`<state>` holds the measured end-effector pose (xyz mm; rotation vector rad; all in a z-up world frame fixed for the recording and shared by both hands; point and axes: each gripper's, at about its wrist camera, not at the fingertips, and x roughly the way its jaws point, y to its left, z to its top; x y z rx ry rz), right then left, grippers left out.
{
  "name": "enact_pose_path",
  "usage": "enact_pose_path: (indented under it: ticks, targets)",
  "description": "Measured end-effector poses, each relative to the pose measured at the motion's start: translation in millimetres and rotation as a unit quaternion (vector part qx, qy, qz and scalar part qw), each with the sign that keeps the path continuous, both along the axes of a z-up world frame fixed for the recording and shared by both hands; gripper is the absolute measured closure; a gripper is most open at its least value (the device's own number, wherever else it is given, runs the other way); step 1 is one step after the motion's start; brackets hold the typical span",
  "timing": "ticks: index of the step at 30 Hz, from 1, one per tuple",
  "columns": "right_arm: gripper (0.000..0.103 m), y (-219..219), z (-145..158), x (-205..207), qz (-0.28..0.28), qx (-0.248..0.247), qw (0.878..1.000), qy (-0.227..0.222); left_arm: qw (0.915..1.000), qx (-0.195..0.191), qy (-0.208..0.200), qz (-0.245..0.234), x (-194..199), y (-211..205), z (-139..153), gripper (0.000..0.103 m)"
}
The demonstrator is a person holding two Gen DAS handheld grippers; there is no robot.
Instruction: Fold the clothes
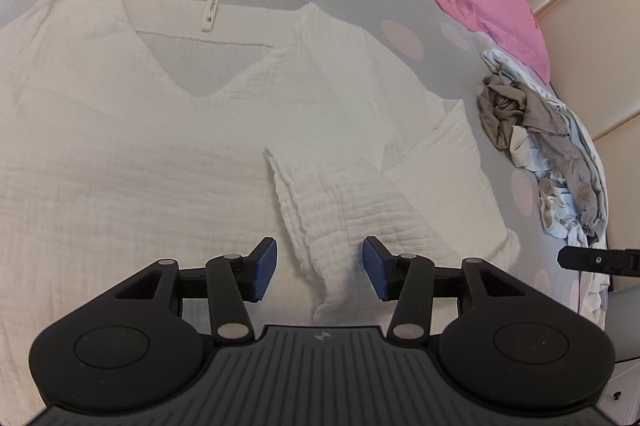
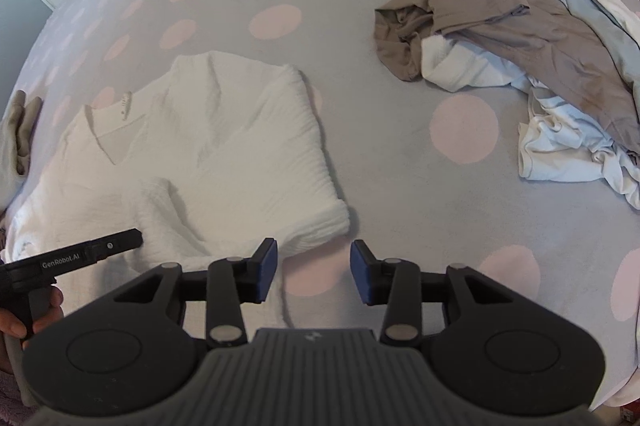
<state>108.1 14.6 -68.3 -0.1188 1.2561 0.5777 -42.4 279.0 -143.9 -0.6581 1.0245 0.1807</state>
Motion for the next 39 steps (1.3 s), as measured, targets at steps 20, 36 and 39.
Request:
enact_pose_path:
  ticks: [20,36,39]
  targets:
    - [0.057,6.3,-18.2,8.0,0.021,-0.015,1.0,-0.007,0.984,0.105,-0.144,-0.007,27.5,-2.4,146.5,0.101]
    - [0.09,74.4,-60.7,4.2,0.075,-0.032,0.997,-0.005,0.9778,0.172,-0.12,0.004,0.4,37.3,174.1,0.101]
    - [0.092,75.2,-60.0,-0.1,0.086,-0.045,0.995,-0.016,0.9806,0.185,-0.064,0.014,-11.9,59.4,150.8,0.101]
